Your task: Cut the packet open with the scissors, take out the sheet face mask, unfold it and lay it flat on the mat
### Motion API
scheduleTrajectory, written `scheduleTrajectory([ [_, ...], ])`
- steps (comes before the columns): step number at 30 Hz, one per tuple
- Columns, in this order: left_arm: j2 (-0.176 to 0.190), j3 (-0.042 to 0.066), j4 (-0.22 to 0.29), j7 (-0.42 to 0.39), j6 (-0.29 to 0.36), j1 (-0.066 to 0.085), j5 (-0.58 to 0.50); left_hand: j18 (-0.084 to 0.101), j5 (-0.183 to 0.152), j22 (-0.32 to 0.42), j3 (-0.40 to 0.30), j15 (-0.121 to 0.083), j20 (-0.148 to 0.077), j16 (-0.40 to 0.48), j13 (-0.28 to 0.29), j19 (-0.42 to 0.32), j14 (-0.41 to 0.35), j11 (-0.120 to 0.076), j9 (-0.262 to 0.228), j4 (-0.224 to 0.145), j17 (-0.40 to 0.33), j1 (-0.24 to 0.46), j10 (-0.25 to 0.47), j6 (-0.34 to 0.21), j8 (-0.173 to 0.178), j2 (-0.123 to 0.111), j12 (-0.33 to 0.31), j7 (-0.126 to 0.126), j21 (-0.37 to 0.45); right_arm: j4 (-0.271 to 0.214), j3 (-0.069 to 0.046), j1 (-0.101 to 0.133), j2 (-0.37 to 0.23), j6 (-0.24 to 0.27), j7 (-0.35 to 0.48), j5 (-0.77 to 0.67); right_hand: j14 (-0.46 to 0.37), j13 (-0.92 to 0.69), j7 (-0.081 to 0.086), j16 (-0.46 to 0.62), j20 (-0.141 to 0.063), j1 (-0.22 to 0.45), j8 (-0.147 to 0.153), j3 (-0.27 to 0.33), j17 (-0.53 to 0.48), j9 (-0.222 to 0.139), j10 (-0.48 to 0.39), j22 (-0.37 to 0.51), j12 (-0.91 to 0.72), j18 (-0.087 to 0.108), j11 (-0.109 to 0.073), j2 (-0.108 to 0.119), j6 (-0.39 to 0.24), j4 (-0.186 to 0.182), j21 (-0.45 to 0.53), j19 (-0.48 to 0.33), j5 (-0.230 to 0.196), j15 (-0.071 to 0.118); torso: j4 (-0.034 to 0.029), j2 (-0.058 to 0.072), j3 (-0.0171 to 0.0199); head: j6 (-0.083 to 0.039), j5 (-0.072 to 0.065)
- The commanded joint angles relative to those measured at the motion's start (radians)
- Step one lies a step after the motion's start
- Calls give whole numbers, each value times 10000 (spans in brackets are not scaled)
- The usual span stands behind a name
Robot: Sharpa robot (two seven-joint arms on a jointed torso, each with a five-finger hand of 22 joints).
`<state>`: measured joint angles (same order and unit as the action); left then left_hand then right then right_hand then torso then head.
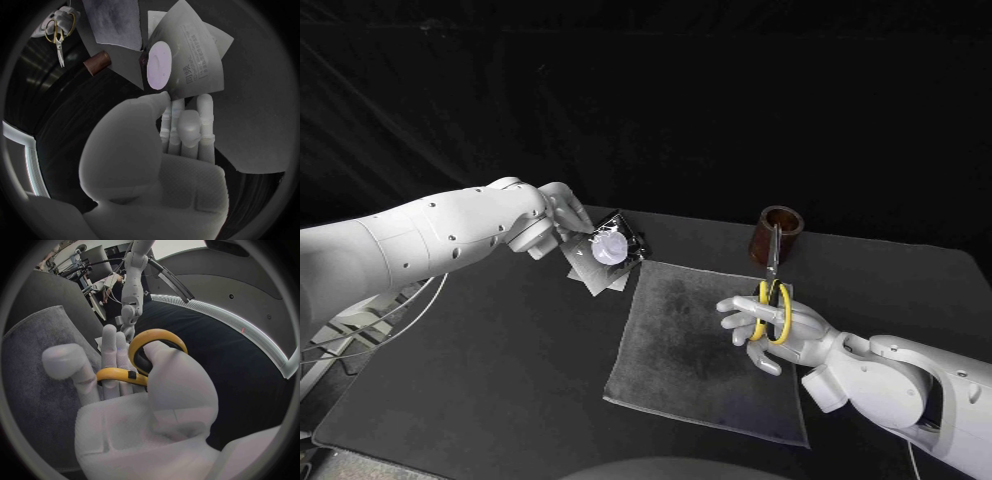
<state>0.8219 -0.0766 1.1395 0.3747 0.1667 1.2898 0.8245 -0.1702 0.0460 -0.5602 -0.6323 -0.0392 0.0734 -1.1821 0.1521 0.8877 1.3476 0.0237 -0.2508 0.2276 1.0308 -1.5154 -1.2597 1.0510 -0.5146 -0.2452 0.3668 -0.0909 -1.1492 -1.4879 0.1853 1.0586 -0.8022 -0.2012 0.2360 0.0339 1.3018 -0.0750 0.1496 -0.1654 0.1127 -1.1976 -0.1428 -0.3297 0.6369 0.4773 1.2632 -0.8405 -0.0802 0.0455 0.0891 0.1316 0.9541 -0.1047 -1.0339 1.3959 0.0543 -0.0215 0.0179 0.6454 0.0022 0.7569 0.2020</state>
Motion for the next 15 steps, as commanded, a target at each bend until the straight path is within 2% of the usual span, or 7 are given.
scheduleTrajectory([
  [1, 109, 37, 294, -193, -724, 161, -232, -115, 29, -19, -356, -30, -29, -51, 16, -70, 47, -75, -513, -272, 7, 85, -135, 62, -61, -15, 63, 35, -44, 42, -11, 0, 23, 18, 81, -59, 40, -15, 86, 51, -22, -42, -61, 52, 17, -20, 101, 9, -42, 872, -4, -92, -7, -11, 56, -33, -61, 7, 5, 5, 5, -35, -20],
  [6, 287, 68, 905, -189, -1370, 409, -295, -115, 31, -51, -470, -32, -31, -62, 51, -89, 25, -77, -548, -359, -20, 150, -129, 63, -65, -31, 81, 34, -92, 135, -11, 0, 48, 123, 113, -85, 40, -15, 86, 51, -22, -42, -61, 52, 17, -20, 101, 9, -42, 872, -4, -92, -7, -11, 56, -33, -61, 7, -2, 4, 0, -81, -71],
  [15, 471, 172, 1648, -191, -1910, 675, -793, -116, 34, -110, -670, -29, -30, -138, 125, -131, 16, -70, -624, -522, 8, 261, -101, 63, -75, -52, 124, 34, -181, 315, -11, 0, 117, 275, 172, -111, 37, -10, 92, 55, -22, -76, -49, 64, 24, -31, 90, 43, -33, 877, -1, -72, -15, 7, 84, -40, -61, 6, 17, 0, -5, -191, -192],
])
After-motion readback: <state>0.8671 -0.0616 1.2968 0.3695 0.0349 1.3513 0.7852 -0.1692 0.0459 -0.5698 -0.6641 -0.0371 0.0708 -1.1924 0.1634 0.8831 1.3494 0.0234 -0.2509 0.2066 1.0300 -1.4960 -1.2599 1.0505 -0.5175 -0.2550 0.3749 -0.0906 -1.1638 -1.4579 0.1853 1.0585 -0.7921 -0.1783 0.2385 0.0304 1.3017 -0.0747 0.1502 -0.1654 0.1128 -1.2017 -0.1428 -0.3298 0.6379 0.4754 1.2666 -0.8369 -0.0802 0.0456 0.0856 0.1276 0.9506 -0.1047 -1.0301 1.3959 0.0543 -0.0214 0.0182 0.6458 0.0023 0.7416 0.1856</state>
